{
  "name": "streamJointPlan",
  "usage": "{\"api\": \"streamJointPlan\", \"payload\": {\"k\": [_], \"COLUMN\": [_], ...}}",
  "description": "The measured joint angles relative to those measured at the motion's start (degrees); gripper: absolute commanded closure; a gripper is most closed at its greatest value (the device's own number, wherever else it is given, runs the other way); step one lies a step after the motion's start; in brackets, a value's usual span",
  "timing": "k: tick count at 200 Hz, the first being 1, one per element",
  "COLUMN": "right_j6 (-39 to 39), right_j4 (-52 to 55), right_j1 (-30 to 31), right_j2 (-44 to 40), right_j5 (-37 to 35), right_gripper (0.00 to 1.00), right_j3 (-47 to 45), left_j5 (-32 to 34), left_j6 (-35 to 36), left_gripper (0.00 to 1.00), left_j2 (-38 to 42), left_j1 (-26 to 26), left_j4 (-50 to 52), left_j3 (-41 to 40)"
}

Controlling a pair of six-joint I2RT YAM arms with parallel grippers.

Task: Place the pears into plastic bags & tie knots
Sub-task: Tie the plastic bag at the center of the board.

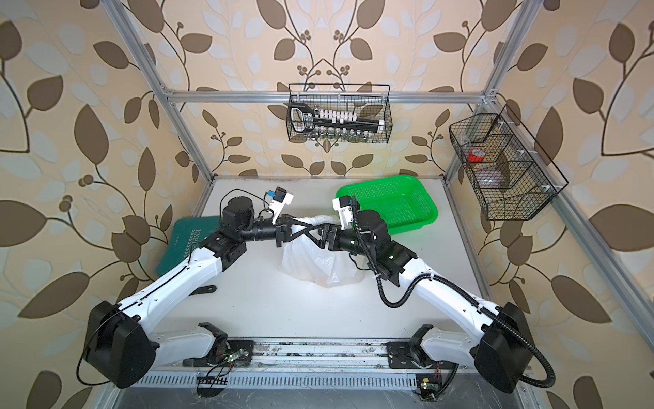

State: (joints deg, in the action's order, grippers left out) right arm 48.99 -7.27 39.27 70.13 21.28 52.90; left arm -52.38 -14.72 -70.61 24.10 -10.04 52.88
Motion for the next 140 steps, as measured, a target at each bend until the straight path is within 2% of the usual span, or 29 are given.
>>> {"api": "streamJointPlan", "payload": {"k": [69,140], "right_j6": [2.12,9.84], "right_j4": [-6.19,-18.38], "right_j1": [0.00,-1.73], "right_j2": [3.02,4.48], "right_j5": [1.07,5.75], "right_gripper": [0.24,0.25], "right_j3": [0.04,-0.42], "left_j5": [-0.17,-1.16], "left_j6": [0.31,1.40], "left_gripper": [1.00,1.00], "left_j2": [0.00,0.00], "left_j1": [0.37,1.46], "left_j4": [-0.52,-0.52], "left_j3": [-0.74,-0.76]}}
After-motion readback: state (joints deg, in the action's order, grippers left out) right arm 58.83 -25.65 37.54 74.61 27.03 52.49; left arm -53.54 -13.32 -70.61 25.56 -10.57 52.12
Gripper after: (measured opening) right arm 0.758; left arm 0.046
